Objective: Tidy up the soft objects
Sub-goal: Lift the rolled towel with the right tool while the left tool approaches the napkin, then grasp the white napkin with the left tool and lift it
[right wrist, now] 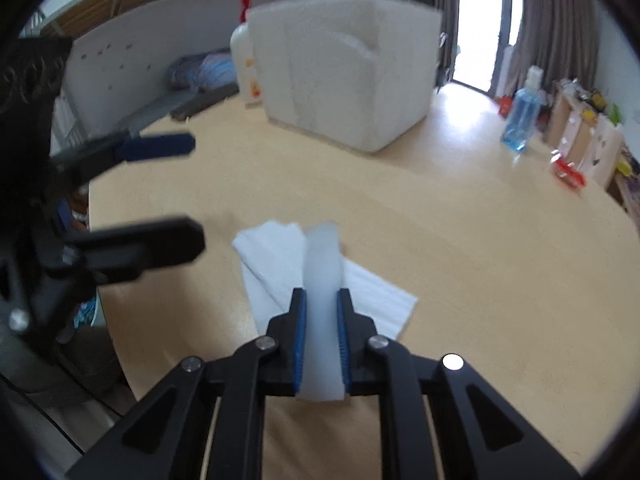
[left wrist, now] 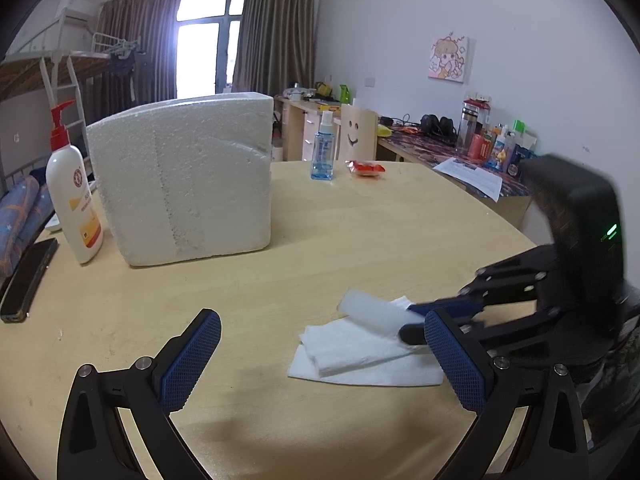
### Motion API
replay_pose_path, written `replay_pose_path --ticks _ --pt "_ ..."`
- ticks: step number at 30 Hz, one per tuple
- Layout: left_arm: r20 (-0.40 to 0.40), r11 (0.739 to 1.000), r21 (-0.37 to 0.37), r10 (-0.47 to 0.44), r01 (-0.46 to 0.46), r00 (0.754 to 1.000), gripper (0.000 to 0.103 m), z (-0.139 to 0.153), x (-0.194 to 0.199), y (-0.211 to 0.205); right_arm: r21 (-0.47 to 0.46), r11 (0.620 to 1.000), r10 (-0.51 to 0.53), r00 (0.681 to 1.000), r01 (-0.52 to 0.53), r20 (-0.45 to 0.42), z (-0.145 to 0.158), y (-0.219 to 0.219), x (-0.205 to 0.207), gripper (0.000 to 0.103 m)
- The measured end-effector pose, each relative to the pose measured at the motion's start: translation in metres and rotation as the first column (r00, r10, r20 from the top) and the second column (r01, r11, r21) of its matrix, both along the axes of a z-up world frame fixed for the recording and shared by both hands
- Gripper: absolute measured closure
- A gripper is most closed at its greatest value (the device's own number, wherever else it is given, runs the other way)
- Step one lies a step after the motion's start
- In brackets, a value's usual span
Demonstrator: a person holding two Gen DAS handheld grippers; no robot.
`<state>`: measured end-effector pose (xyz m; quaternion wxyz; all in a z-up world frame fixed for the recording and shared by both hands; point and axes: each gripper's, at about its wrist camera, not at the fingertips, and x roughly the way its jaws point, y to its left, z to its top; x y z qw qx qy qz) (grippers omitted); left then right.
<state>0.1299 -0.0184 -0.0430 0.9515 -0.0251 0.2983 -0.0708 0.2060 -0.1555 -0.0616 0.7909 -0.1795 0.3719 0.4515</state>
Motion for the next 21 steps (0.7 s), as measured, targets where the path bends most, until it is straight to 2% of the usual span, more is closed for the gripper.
replay_pose_path --ticks 8,18,21 --pt "-0.01 0.998 0.024 -0.056 0.056 0.998 0.001 0.0 0.009 -0.019 0.105 0.989 -0.103 0.994 0.099 0.031 0.026 -0.04 0.0 0.085" --pt "-0.084 0.981 0.096 -0.158 0.166 0.984 0.001 -0.015 0.031 -0.043 0.175 0.968 -0.185 0.983 0.178 0.02 0.027 -0.077 -0.008 0.085" --pt "-0.127 0.971 0.116 -0.196 0.211 0.972 0.008 -0.023 0.037 -0.046 0.184 0.963 -0.2 0.98 0.194 0.011 0.026 -0.083 -0.01 0.085"
